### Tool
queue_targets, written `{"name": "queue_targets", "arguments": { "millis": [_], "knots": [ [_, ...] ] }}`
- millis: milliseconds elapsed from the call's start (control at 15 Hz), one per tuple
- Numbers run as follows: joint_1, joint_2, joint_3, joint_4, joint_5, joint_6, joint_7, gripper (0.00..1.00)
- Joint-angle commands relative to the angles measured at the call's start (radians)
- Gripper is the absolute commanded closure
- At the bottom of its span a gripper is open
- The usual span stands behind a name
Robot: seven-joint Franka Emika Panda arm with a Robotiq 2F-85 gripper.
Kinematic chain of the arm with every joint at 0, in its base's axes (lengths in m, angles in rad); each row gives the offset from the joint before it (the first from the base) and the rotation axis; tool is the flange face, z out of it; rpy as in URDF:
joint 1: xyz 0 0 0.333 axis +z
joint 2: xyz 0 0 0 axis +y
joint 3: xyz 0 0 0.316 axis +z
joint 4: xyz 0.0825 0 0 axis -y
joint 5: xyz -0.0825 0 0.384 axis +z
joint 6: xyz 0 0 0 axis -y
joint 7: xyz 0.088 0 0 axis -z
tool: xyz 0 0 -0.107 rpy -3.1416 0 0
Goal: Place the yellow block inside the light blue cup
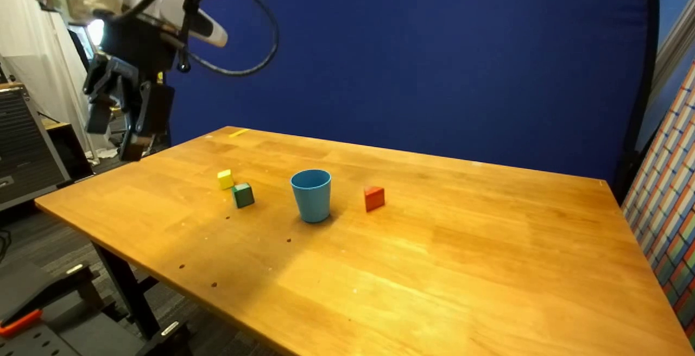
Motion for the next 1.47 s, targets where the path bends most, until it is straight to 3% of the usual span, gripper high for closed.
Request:
{"name": "queue_targets", "arguments": {
  "millis": [0,267,600,1067,1400],
  "knots": [
    [0.090,0.138,0.082,-0.015,0.116,0.115,-0.042,0.00],
    [0.161,0.305,0.183,0.027,0.147,0.262,-0.045,0.00],
    [0.185,0.494,0.258,0.125,0.076,0.531,-0.022,0.00],
    [0.186,0.701,0.262,0.313,-0.121,0.680,-0.001,0.00],
    [0.205,0.808,0.214,0.423,-0.281,0.754,0.046,0.00]
  ]
}}
